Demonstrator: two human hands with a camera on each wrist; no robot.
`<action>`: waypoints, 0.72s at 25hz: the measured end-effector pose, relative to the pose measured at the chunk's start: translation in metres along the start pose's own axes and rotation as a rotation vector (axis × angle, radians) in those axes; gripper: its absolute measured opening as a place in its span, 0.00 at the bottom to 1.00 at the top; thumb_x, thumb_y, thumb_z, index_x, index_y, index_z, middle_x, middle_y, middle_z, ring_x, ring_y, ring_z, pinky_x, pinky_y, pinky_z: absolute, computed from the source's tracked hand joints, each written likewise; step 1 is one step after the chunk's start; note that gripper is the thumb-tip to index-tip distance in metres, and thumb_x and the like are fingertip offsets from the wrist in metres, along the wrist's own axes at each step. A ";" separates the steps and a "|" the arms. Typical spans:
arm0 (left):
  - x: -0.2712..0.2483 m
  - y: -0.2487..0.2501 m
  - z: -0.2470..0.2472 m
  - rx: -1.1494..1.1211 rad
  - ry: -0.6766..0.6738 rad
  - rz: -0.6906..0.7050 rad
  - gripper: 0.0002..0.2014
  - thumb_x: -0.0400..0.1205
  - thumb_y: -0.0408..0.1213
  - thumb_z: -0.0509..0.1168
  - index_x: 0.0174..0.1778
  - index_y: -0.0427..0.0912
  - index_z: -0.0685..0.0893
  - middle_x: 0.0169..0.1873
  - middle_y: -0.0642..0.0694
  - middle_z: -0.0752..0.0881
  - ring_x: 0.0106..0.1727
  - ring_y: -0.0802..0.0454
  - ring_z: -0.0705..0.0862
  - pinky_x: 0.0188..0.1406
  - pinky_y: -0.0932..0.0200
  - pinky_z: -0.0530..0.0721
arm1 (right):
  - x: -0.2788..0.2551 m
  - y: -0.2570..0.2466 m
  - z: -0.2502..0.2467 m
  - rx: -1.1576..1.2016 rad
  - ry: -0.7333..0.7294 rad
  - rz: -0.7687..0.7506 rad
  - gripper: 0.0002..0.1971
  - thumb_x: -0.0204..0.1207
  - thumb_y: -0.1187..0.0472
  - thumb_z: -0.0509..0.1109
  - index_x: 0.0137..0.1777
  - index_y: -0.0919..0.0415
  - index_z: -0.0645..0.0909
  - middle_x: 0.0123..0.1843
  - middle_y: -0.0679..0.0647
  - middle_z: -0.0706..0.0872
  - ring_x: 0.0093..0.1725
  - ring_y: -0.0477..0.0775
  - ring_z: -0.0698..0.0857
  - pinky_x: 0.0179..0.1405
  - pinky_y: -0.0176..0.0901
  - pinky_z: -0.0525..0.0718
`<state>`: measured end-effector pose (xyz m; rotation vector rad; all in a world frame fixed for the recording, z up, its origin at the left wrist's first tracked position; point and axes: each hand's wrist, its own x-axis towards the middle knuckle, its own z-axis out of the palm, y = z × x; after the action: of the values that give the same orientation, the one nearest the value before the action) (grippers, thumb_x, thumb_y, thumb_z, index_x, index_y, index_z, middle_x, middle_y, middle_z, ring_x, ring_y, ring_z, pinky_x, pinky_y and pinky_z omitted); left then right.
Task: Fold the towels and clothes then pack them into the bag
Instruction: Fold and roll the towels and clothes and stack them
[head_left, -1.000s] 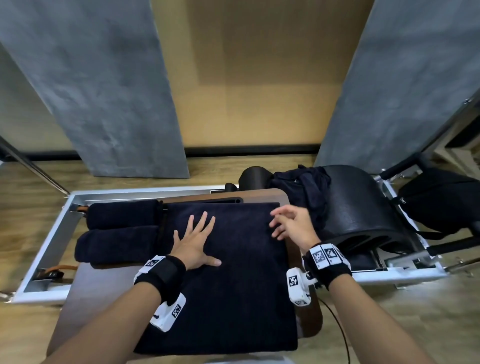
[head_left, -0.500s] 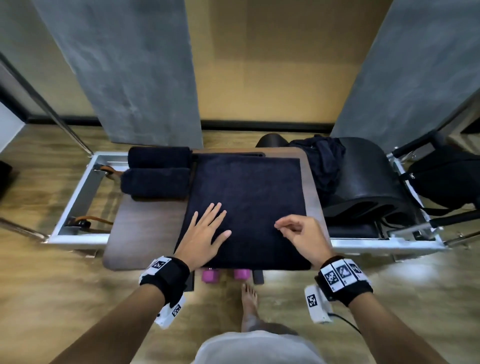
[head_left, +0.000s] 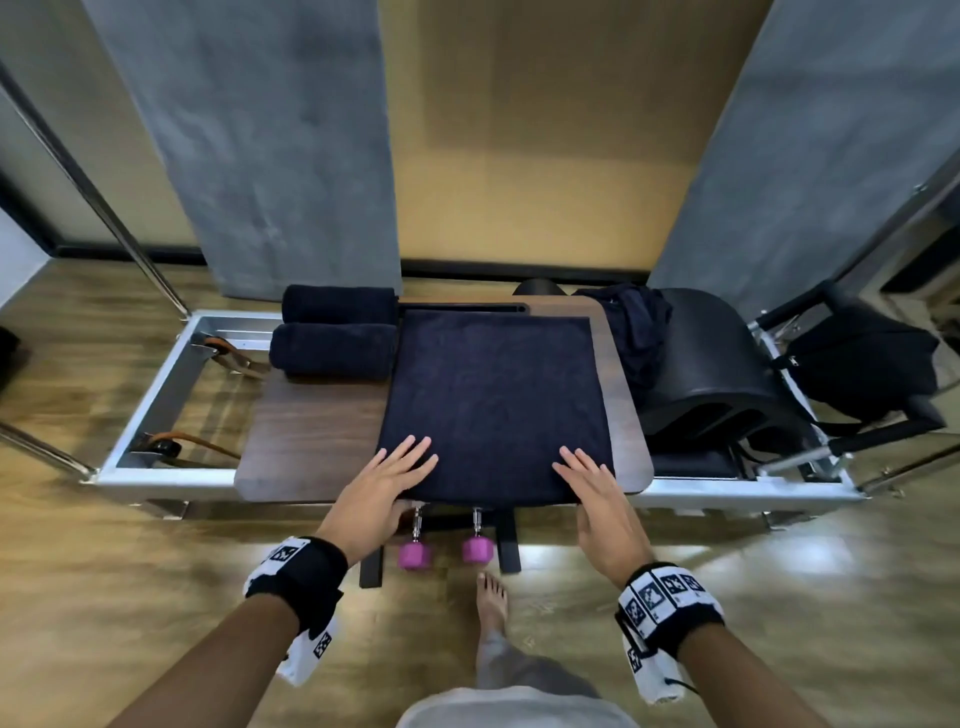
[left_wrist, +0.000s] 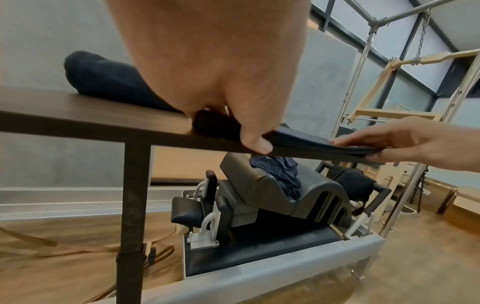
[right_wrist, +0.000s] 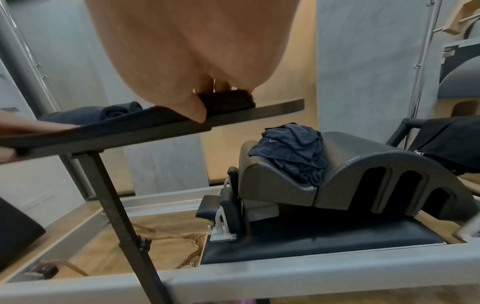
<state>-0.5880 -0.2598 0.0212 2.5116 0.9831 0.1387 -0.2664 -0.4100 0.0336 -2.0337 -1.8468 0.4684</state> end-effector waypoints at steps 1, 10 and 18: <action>-0.001 0.001 -0.004 -0.079 0.033 -0.015 0.28 0.91 0.30 0.65 0.88 0.49 0.73 0.91 0.57 0.61 0.93 0.57 0.52 0.94 0.54 0.49 | -0.002 0.001 -0.004 0.086 0.011 0.002 0.34 0.78 0.84 0.58 0.81 0.61 0.77 0.87 0.48 0.69 0.89 0.48 0.62 0.91 0.45 0.55; 0.047 0.004 -0.082 -0.562 0.336 -0.192 0.06 0.79 0.50 0.81 0.40 0.54 0.95 0.38 0.58 0.94 0.43 0.62 0.92 0.41 0.68 0.83 | 0.054 0.024 -0.091 0.623 0.153 0.260 0.06 0.77 0.67 0.81 0.52 0.59 0.93 0.48 0.54 0.95 0.54 0.55 0.92 0.62 0.59 0.88; 0.146 -0.009 -0.112 -0.497 0.510 -0.348 0.03 0.83 0.40 0.79 0.45 0.48 0.94 0.42 0.58 0.93 0.48 0.65 0.90 0.44 0.78 0.78 | 0.178 0.043 -0.115 0.845 0.266 0.343 0.05 0.75 0.69 0.82 0.50 0.66 0.92 0.51 0.66 0.94 0.50 0.54 0.91 0.65 0.65 0.89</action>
<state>-0.5130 -0.1162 0.1087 1.8501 1.3619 0.8340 -0.1585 -0.2404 0.1136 -1.6791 -0.8966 0.8437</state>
